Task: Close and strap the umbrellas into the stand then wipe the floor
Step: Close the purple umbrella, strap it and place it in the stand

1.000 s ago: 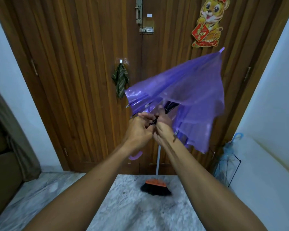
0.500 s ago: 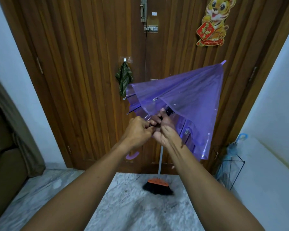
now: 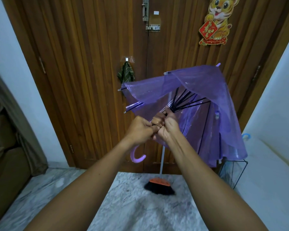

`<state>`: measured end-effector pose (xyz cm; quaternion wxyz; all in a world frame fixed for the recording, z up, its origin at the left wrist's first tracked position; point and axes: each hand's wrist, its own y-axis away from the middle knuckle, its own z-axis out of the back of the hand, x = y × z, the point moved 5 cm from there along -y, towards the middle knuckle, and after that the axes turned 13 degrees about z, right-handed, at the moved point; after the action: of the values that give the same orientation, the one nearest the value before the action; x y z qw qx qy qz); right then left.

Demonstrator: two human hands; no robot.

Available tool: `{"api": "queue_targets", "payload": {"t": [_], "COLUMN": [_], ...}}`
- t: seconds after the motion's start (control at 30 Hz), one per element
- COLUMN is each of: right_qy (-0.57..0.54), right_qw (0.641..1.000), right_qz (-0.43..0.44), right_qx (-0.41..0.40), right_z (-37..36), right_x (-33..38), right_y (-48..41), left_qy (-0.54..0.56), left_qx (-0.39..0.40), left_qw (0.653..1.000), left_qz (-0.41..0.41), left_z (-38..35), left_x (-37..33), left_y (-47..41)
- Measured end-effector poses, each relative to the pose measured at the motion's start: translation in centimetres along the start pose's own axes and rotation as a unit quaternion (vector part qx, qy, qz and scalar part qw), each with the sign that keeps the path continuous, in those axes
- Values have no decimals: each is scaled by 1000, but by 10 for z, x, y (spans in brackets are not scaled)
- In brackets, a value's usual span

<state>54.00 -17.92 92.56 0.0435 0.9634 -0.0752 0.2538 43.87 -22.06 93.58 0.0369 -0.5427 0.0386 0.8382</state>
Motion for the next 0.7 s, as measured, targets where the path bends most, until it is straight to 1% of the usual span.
{"api": "queue_targets", "payload": {"t": [0.07,0.1,0.17,0.2,0.23,0.27,0.3,0.33,0.4,0.47,0.57,0.7], "right_qy": [17,21,17,8,-5,-19,-30,-38,-35,-15,44,71], "right_qw": [1000,999,999,999,1000,999,999,999,999,999,998,996], "right_qz": [5,12,23,24,23,21,19,16,22,37,41,44], "right_qx": [-13,-21,-24,-20,-18,-18,-19,-19,-28,-18,36,29], "right_z": [1,2,4,6,8,10,13,14,15,15,7,2], "right_x": [1,5,14,18,22,24,25,23,21,21,21,16], "right_y": [0,-1,-4,-7,-11,-13,-15,-15,-14,-13,-6,0], "left_qy": [40,75,152,170,171,171,181,199,218,205,168,117], "left_qx": [22,54,146,185,208,212,200,172,90,27,-22,-63], "left_qw": [999,995,975,964,957,955,955,956,962,968,980,989], "left_qz": [26,40,71,88,105,118,126,131,140,139,104,63], "left_z": [-4,-5,-5,-5,-5,-7,-10,-13,-18,-18,-12,-12], "left_x": [3,5,11,16,22,28,32,34,37,38,34,18], "left_y": [2,3,7,11,15,18,20,20,17,14,10,7]}}
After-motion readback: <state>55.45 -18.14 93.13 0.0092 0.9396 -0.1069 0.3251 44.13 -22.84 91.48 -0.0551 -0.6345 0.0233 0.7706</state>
